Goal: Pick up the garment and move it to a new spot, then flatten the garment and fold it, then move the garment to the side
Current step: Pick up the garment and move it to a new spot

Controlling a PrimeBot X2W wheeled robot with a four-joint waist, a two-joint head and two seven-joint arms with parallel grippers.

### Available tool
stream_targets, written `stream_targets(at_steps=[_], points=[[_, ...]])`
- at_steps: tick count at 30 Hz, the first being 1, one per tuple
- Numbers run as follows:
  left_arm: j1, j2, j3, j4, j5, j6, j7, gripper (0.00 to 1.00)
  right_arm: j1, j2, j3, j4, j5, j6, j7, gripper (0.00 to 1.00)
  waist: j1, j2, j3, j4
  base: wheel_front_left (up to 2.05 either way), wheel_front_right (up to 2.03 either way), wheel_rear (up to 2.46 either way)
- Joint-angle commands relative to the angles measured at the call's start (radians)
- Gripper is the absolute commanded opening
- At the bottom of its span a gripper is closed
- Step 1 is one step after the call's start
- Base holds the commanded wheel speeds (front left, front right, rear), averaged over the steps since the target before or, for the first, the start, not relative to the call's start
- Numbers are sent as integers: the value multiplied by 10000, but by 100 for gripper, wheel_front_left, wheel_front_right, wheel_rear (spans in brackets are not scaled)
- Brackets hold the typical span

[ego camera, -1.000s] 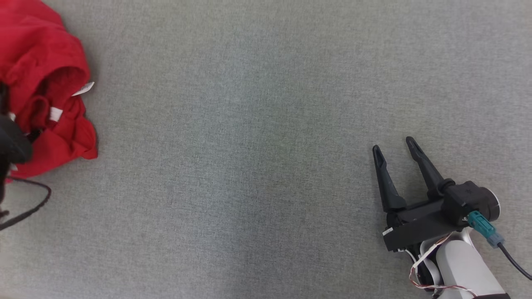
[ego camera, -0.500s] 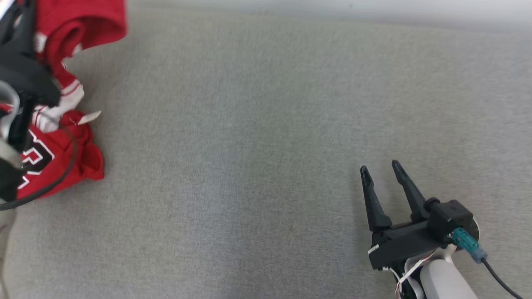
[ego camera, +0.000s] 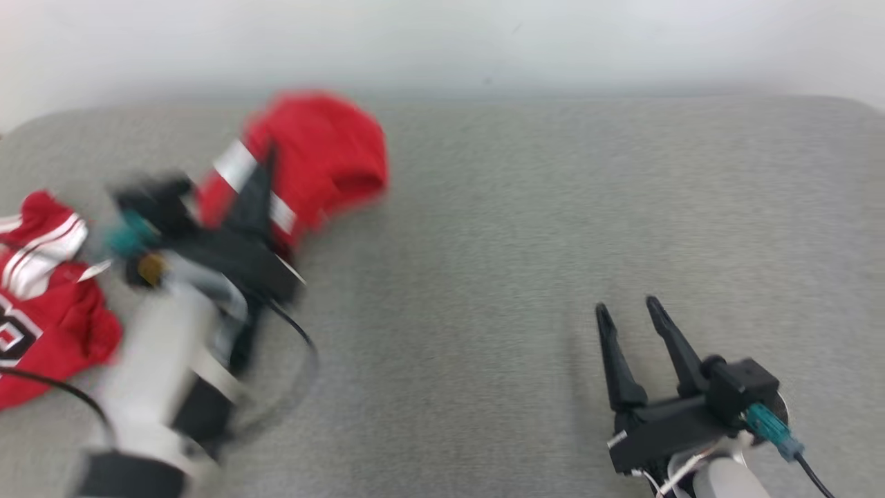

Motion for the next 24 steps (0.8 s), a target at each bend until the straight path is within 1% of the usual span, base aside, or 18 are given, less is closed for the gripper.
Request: stream_targets(at_steps=[1,3,6,9,13,17,20,21,22,24], points=[[442,-192,-80,75,-130,-28,-102,0,214,17,-74,33,29,-6,-3,100,2,1,-585,-625,0,0,0],[987,-470,-237,200,-293,-41,-165,0,320,27,-68,49,27,-6,-3,100,2,1,-733,-860,0,0,0],[1746,-858,-873,369,-366,-98,-183,0,455,-48,98,87,44,-6,-1,100,2,1,-914,-1198,0,0,0],[2287,-970,-1617,334,-528,-105,-221,0,530,-116,190,98,83,-6,-1,100,2,1,-1083,-1508,0,0,0],[2832,-1004,-2882,-390,-1250,-112,-236,0,568,-184,289,97,157,-6,-1,100,2,1,-1180,-1789,0,0,0],[3015,-999,-3596,-1212,-1693,154,-250,0,535,-206,334,74,185,-6,-3,100,2,1,-1180,-1882,0,0,0],[3182,-989,-3800,-1557,-1558,515,-251,0,557,-210,318,72,196,-6,-1,100,2,1,-1152,-1878,0,0,0],[3232,-988,-3807,-1610,-1559,569,-252,36,565,-192,313,103,231,-6,-3,100,2,1,-1140,-1868,0,0,0],[3189,-988,-3819,-1628,-1442,612,-251,100,562,-171,305,116,254,-6,-3,100,2,1,-1129,-1850,0,0,0],[3207,-997,-3742,-1643,-1234,651,-252,100,560,-140,337,125,259,-6,-3,100,2,1,-1118,-1796,0,0,0]])
